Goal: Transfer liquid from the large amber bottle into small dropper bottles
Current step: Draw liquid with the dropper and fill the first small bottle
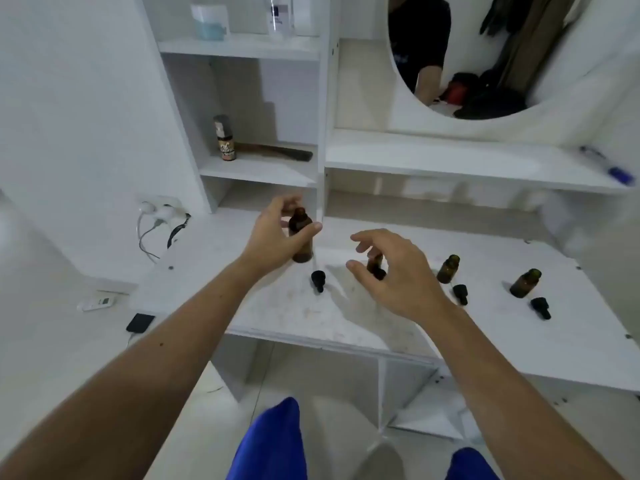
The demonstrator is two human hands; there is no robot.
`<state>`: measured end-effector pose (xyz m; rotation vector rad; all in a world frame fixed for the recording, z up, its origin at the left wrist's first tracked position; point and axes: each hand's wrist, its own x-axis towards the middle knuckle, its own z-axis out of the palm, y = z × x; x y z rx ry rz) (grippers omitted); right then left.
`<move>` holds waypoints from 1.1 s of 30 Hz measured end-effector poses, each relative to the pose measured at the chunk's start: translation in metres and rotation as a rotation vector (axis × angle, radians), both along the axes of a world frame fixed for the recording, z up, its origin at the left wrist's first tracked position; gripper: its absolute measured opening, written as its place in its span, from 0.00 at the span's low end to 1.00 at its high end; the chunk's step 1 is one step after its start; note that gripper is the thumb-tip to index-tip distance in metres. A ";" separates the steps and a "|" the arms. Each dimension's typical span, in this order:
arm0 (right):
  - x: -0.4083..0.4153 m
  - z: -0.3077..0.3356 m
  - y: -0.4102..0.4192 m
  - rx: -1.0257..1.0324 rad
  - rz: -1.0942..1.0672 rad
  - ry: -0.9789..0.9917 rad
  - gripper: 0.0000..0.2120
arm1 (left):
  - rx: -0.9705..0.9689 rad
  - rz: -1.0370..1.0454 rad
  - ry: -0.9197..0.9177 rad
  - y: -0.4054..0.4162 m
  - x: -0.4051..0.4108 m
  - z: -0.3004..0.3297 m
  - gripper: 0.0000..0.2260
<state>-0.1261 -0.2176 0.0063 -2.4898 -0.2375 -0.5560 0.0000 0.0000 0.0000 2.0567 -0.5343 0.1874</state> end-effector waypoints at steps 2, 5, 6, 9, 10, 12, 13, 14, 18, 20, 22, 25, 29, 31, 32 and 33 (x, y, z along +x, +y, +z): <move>-0.005 -0.007 0.009 -0.002 0.017 0.029 0.17 | -0.037 -0.013 0.086 0.001 -0.005 -0.004 0.24; -0.005 -0.021 0.019 -0.022 0.057 0.063 0.16 | -0.098 -0.043 0.142 0.000 -0.011 -0.019 0.18; -0.003 -0.024 0.023 -0.013 0.073 0.069 0.17 | -0.138 -0.039 0.156 0.000 -0.012 -0.022 0.18; 0.005 -0.031 0.031 0.020 0.115 0.107 0.18 | -0.207 -0.004 0.186 0.001 -0.012 -0.029 0.17; 0.007 -0.034 0.034 0.023 0.131 0.116 0.18 | -0.208 0.007 0.183 0.001 -0.011 -0.031 0.17; 0.012 -0.037 0.036 0.013 0.176 0.142 0.19 | -0.212 -0.002 0.177 0.003 -0.008 -0.035 0.17; 0.014 -0.038 0.036 -0.002 0.195 0.154 0.19 | -0.215 -0.014 0.176 0.004 -0.008 -0.035 0.17; 0.016 -0.039 0.035 -0.026 0.209 0.164 0.19 | -0.216 -0.025 0.174 0.005 -0.007 -0.036 0.17; 0.022 -0.047 0.036 -0.099 0.218 0.177 0.12 | -0.217 -0.043 0.180 0.008 -0.003 -0.042 0.18; 0.021 -0.049 0.038 -0.093 0.230 0.153 0.10 | -0.205 -0.042 0.178 0.010 -0.002 -0.046 0.19; 0.019 -0.048 0.040 -0.047 0.228 0.107 0.09 | -0.223 -0.039 0.202 0.012 0.000 -0.047 0.20; 0.020 -0.040 0.040 0.018 0.180 -0.011 0.09 | -0.291 -0.049 0.255 0.015 0.002 -0.048 0.21; 0.022 -0.011 0.033 0.161 0.089 -0.160 0.07 | -0.321 -0.058 0.270 0.016 0.003 -0.048 0.21; 0.024 0.007 0.031 0.261 0.043 -0.211 0.06 | -0.341 -0.063 0.284 0.016 0.003 -0.048 0.21; 0.025 0.016 0.030 0.320 0.025 -0.225 0.06 | -0.354 -0.068 0.294 0.016 0.003 -0.048 0.21; 0.027 0.025 0.030 0.385 0.012 -0.229 0.06 | -0.366 -0.072 0.304 0.016 0.004 -0.048 0.21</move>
